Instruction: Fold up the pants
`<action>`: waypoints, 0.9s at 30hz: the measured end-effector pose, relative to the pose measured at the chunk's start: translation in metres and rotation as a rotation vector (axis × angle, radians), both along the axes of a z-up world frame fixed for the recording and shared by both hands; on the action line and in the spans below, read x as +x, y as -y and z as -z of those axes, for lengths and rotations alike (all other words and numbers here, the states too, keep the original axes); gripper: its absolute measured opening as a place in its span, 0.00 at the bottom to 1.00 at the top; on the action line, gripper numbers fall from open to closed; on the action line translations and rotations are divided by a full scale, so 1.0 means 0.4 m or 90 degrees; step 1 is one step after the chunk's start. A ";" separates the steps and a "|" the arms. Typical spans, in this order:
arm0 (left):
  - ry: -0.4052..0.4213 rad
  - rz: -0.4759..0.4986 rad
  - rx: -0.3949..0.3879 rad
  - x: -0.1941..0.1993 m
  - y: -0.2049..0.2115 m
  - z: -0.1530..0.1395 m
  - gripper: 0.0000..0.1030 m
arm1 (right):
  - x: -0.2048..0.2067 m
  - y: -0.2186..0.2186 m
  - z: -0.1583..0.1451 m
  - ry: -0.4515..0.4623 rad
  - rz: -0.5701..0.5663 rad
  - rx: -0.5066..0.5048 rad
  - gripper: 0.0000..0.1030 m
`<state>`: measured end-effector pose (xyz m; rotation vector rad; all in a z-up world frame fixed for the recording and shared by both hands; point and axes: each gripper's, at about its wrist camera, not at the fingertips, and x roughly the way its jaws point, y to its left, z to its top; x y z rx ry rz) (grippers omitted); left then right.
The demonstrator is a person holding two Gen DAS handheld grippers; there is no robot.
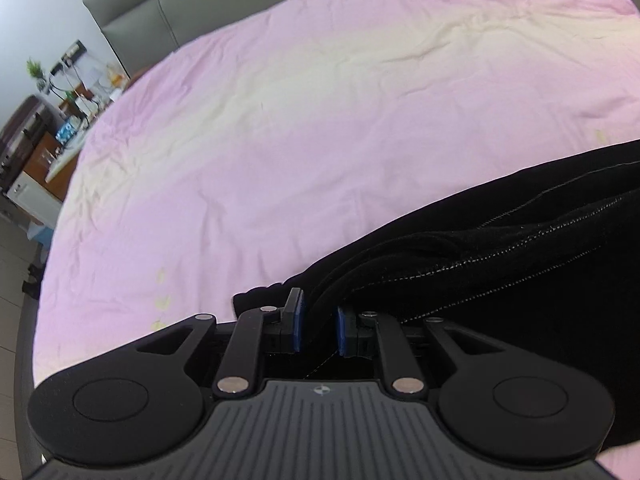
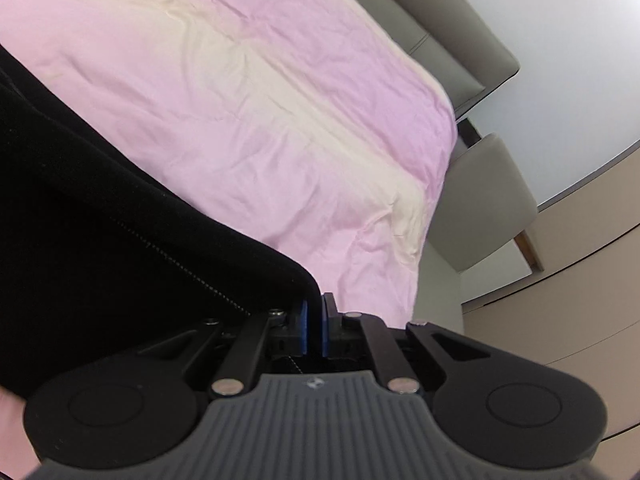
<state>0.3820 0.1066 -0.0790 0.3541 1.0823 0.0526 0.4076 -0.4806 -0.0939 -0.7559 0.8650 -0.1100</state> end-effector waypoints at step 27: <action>0.019 -0.078 -0.126 0.079 -0.104 0.003 0.67 | 0.149 0.017 0.149 -0.057 0.097 0.054 0.48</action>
